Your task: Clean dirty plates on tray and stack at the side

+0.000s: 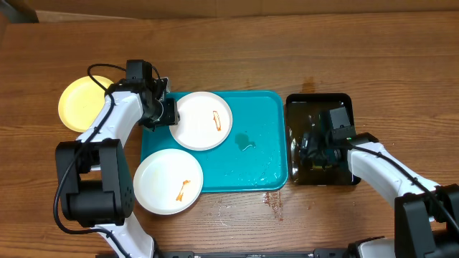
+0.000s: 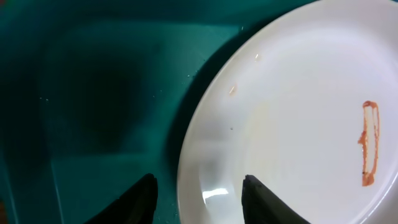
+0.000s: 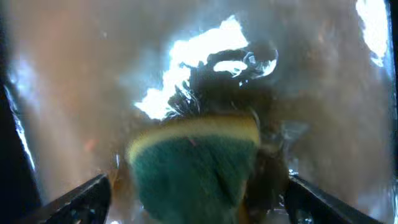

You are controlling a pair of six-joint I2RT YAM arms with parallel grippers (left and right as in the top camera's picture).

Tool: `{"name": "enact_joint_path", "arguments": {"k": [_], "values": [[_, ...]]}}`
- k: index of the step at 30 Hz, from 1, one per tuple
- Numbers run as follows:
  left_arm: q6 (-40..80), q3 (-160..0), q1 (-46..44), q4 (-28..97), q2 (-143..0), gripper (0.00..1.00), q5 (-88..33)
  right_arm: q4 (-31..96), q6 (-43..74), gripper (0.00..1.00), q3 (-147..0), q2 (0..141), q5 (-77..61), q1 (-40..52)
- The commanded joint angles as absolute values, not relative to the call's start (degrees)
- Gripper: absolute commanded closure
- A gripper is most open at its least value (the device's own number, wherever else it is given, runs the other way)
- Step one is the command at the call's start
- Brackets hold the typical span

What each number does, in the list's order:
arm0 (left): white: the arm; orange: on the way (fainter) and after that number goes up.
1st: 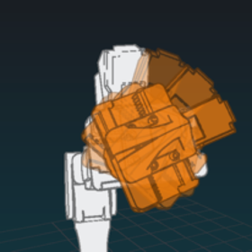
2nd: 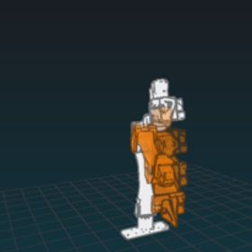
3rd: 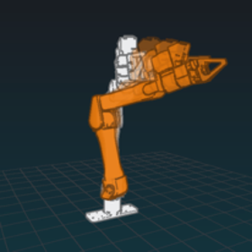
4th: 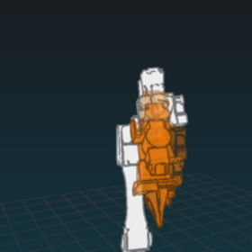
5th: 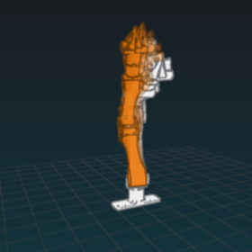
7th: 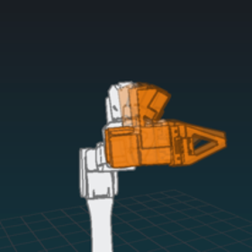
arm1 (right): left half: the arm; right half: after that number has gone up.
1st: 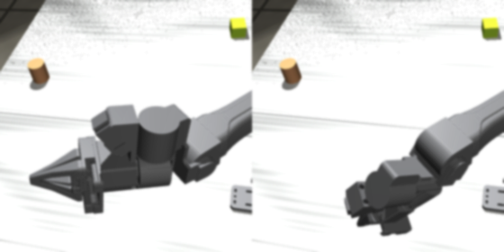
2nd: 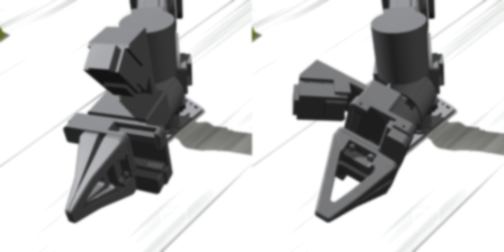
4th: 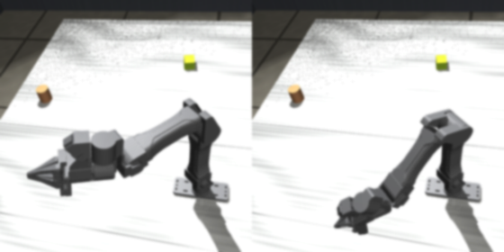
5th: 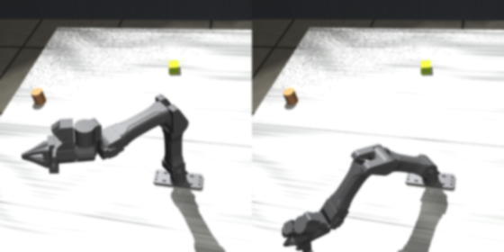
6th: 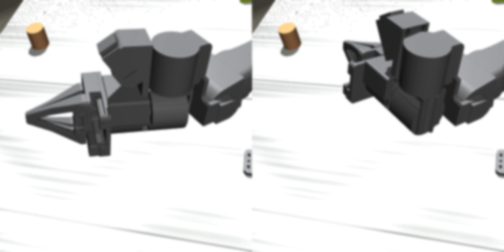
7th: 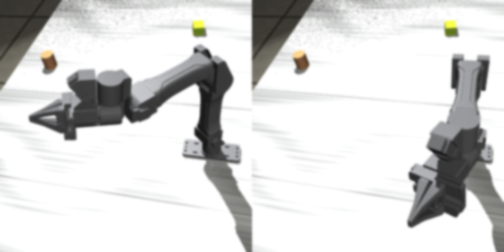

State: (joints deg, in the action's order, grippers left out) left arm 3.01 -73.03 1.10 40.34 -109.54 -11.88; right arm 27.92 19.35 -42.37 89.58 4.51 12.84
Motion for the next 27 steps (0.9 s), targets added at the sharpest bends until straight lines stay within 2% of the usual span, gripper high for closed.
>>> {"name": "enact_joint_path", "arguments": {"k": [1, 2, 9, 11, 12, 13, 20, 24, 25, 26, 27], "values": [[3.42, -72.69, 0.60, 39.92, -109.40, 0.54, -11.46, 30.85, 19.77, 0.03, -42.78, 89.86, 3.79, 13.06], [3.44, -72.62, 0.60, 39.79, -109.40, 0.55, -11.46, 32.38, 19.75, 0.00, -42.78, 89.86, 3.49, 13.06], [4.91, -69.01, 0.60, 34.54, -109.40, 0.59, -11.46, 34.46, 19.75, 0.00, -42.78, 89.86, 2.44, 13.06], [5.32, -68.36, 0.60, 33.58, -109.40, 0.62, -11.46, 34.63, 19.75, 0.21, -42.78, 89.86, 2.44, 13.06], [5.45, -68.29, 0.60, 33.47, -109.40, 0.66, -11.57, 34.74, 19.75, 0.39, -42.78, 89.86, 2.44, 13.06], [5.85, -68.29, 0.54, 33.54, -109.40, 0.66, -11.64, 34.89, 19.75, 0.42, -42.78, 89.86, 2.42, 13.06], [5.80, -67.85, -1.15, 33.52, -109.40, 0.69, -10.94, 35.24, 19.77, 0.41, -42.76, 89.86, 2.42, 13.06], [5.78, -67.61, -2.61, 33.08, -109.40, 0.75, -10.26, 35.27, 19.75, 0.41, -42.76, 89.86, 2.44, 13.06], [5.80, -67.61, -3.01, 33.12, -109.40, 0.80, -8.82, 35.24, 19.75, 0.55, -42.78, 89.86, 2.44, 13.06], [5.87, -67.61, -3.29, 33.17, -109.40, 0.83, -7.25, 35.20, 19.75, 0.85, -42.83, 89.86, 2.46, 13.04], [5.87, -67.61, -3.44, 33.21, -109.40, 0.85, -6.24, 35.24, 19.75, 0.96, -43.03, 89.86, 2.42, 12.95]]}}
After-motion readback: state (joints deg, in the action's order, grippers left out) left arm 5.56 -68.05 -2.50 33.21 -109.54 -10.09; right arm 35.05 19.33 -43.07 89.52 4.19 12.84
